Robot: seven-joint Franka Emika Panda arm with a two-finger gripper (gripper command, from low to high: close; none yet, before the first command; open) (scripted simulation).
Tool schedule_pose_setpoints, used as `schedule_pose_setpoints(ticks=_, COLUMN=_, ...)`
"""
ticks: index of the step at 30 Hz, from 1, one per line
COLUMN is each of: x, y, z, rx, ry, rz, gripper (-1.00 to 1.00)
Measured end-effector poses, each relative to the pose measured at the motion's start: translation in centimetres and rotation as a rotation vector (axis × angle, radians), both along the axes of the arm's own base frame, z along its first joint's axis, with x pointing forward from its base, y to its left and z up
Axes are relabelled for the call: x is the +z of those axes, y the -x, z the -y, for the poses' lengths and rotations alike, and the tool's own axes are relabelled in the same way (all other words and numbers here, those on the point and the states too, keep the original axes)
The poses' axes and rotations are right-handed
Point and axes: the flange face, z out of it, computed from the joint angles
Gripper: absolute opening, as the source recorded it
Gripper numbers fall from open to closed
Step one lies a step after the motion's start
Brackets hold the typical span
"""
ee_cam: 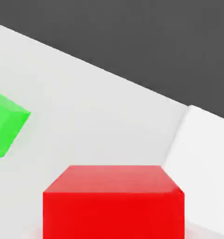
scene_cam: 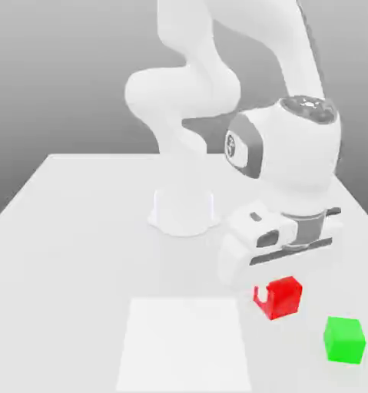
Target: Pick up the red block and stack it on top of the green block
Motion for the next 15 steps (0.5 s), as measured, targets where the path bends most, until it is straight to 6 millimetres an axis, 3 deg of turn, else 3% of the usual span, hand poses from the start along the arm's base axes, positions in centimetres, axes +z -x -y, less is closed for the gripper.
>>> schedule_pose_setpoints(ticks=2, x=0.5, y=0.2, z=-3.9, rx=0.065, ry=-0.009, rz=-0.001, gripper=-1.0)
schedule_pose_setpoints(ticks=3, x=0.0, y=0.2, z=-4.8, rx=0.08, ry=-0.011, rz=-0.002, gripper=-1.0)
schedule_pose_setpoints(ticks=6, x=-3.4, y=0.2, z=-5.7, rx=0.093, ry=-0.013, rz=-0.002, gripper=-1.0)
schedule_pose_setpoints(ticks=7, x=-4.7, y=0.3, z=-5.8, rx=0.095, ry=-0.013, rz=-0.002, gripper=1.0)
schedule_pose_setpoints(ticks=13, x=-5.4, y=0.3, z=-5.8, rx=0.096, ry=-0.013, rz=-0.002, gripper=1.0)
schedule_pose_setpoints(ticks=15, x=-4.1, y=0.2, z=-5.8, rx=0.095, ry=-0.013, rz=-0.001, gripper=1.0)
